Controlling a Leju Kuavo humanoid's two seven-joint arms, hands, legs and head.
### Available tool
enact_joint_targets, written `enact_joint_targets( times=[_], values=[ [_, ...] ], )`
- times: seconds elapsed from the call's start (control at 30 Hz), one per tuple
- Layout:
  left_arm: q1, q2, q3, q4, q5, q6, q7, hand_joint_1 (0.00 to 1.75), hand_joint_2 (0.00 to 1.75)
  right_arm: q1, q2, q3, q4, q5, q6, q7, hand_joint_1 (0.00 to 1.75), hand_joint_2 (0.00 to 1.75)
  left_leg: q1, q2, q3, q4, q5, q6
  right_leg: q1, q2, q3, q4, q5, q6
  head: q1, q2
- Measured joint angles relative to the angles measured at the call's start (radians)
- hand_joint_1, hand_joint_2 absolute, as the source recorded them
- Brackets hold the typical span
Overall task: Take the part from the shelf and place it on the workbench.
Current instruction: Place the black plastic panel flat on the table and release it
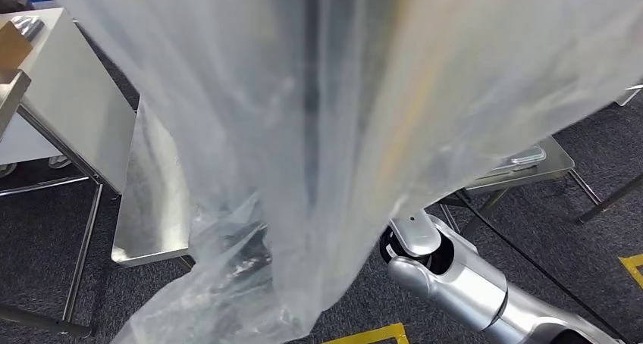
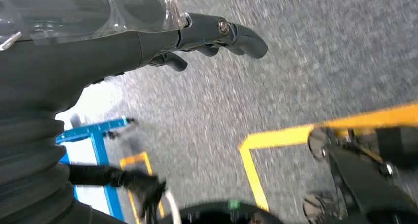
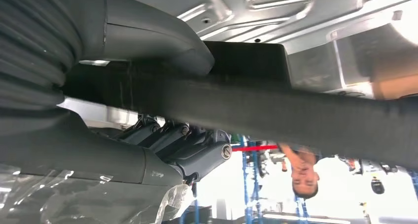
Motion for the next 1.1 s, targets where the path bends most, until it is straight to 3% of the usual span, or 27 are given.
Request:
enact_joint_targets(
  times=[0.03,0.07,0.1,0.17,0.23,0.33,0.4,0.5,0.53,0.57,0.6,0.67,0.73,0.8,0.9,0.93,1.03,1.07,1.1],
  values=[
    [0.000,0.000,0.000,0.000,0.000,0.000,0.000,0.00,1.75,0.002,0.000,0.003,0.001,0.000,0.000,0.000,1.75,1.75,-0.001,-0.006,0.003,0.000,-0.003,0.002,0.001,0.001,-0.029,0.039,-0.001,0.000,0.000,0.000],
    [0.001,0.000,0.000,0.000,0.000,0.000,0.000,0.00,1.75,0.003,-0.001,0.005,0.002,0.000,0.000,0.000,1.75,1.75,-0.001,-0.011,0.008,0.000,-0.007,0.003,0.001,0.002,-0.040,0.038,0.019,0.000,0.000,0.000],
    [0.002,-0.001,0.000,0.000,0.000,0.000,0.000,0.00,1.75,0.004,-0.001,0.007,0.003,0.000,0.000,0.000,1.75,1.75,-0.001,-0.018,0.014,0.001,-0.011,0.002,0.001,0.002,-0.031,-0.001,0.056,-0.002,0.000,0.000],
    [0.003,-0.001,0.000,0.000,0.000,0.000,0.000,0.00,1.75,0.003,-0.001,0.008,0.003,0.000,0.000,0.000,1.75,1.75,-0.003,-0.028,0.026,0.004,-0.023,-0.005,0.001,0.008,0.022,-0.141,0.138,-0.006,0.001,0.000],
    [0.002,0.000,0.000,0.000,0.000,0.000,0.000,0.00,1.75,0.001,-0.001,0.009,0.003,0.001,0.000,0.000,1.75,1.75,-0.006,-0.033,0.027,0.008,-0.033,-0.014,0.003,0.016,0.058,-0.233,0.172,-0.013,0.001,0.000],
    [0.003,0.000,0.000,0.000,0.000,0.000,0.000,0.00,1.75,0.000,-0.001,0.011,0.003,0.001,0.000,0.000,1.75,1.75,-0.004,-0.031,0.025,0.011,-0.042,-0.028,0.005,0.017,0.062,-0.249,0.168,-0.027,0.002,0.000],
    [0.003,0.001,0.000,0.000,0.000,0.000,0.000,0.00,1.75,-0.001,0.000,0.011,0.003,0.001,0.000,0.000,1.75,1.75,-0.001,-0.019,0.004,0.060,-0.071,-0.042,-0.001,0.015,0.067,-0.252,0.166,-0.037,-0.001,0.000],
    [0.000,0.001,0.000,0.000,0.000,0.000,0.000,0.00,1.75,-0.001,0.000,0.013,0.004,0.002,0.000,0.000,1.75,1.75,0.010,-0.004,-0.103,0.259,-0.150,-0.061,-0.003,0.011,0.072,-0.252,0.160,-0.044,-0.005,0.000],
    [0.000,0.001,0.000,0.000,0.000,0.000,0.000,0.00,1.75,0.000,0.000,0.013,0.004,0.002,0.000,0.000,1.75,1.75,0.013,-0.003,-0.133,0.306,-0.159,-0.064,-0.003,0.011,0.074,-0.252,0.157,-0.044,-0.005,0.000],
    [0.000,0.001,0.000,0.000,0.000,0.000,0.000,0.00,1.75,0.000,0.000,0.014,0.004,0.002,0.000,0.000,1.75,1.75,0.016,-0.002,-0.147,0.319,-0.151,-0.067,-0.004,0.010,0.077,-0.252,0.154,-0.042,-0.006,0.000],
    [0.000,0.001,0.000,0.000,0.000,0.000,0.001,0.00,1.75,0.001,0.000,0.014,0.004,0.002,0.000,0.000,1.75,1.75,0.018,-0.001,-0.138,0.287,-0.122,-0.068,-0.005,0.010,0.082,-0.252,0.151,-0.040,-0.006,0.000],
    [0.001,0.001,0.000,0.000,0.000,0.000,0.002,0.00,1.75,0.001,0.000,0.015,0.004,0.002,0.000,0.000,1.75,1.75,0.019,0.006,-0.074,0.140,-0.044,-0.064,-0.006,0.010,0.096,-0.252,0.143,-0.033,-0.006,0.000],
    [0.000,0.001,0.000,0.000,0.000,0.000,0.002,0.00,1.75,0.000,0.000,0.015,0.004,0.002,0.000,0.000,1.75,1.75,0.012,0.012,-0.026,0.031,-0.003,-0.054,-0.004,0.009,0.105,-0.254,0.136,-0.023,-0.007,0.000],
    [0.000,0.001,0.000,0.000,0.000,0.000,0.000,0.00,1.75,-0.001,0.000,0.015,0.004,0.002,0.000,0.000,1.75,1.75,0.003,0.012,-0.019,0.014,-0.004,-0.041,-0.003,0.009,0.109,-0.258,0.132,-0.010,-0.007,0.000],
    [0.002,0.001,0.000,0.000,0.000,0.000,-0.003,0.00,1.75,-0.001,-0.001,0.014,0.004,0.002,-0.001,0.000,1.75,1.75,0.007,0.008,-0.006,0.001,-0.001,-0.018,-0.006,0.007,0.104,-0.233,0.111,0.005,-0.005,0.000],
    [0.002,0.001,0.000,0.000,0.000,0.001,-0.003,0.00,1.75,0.000,-0.001,0.014,0.004,0.001,-0.001,0.001,1.75,1.75,0.009,0.008,0.000,-0.004,0.000,-0.012,-0.006,0.008,0.084,-0.187,0.086,0.006,-0.004,0.000],
    [0.001,0.001,0.000,0.000,0.000,0.002,-0.003,0.00,1.75,0.006,-0.004,0.014,0.005,0.000,-0.001,0.002,1.75,1.75,0.004,0.007,0.009,-0.004,-0.007,0.001,-0.003,0.008,-0.025,0.017,0.007,0.007,-0.002,0.000],
    [0.002,0.000,0.000,0.000,0.000,0.001,-0.003,0.00,1.75,0.010,-0.005,0.014,0.005,0.000,-0.001,0.003,1.75,1.75,0.002,0.005,0.012,-0.004,-0.011,0.002,-0.002,0.008,-0.046,0.045,0.009,0.006,-0.002,0.000],
    [0.003,0.000,0.000,0.000,0.000,0.001,-0.002,0.00,1.75,0.012,-0.006,0.014,0.006,0.000,-0.001,0.005,1.75,1.75,0.000,0.003,0.017,-0.003,-0.014,0.002,-0.001,0.008,-0.046,0.028,0.033,0.004,-0.002,0.000]
  ],
)
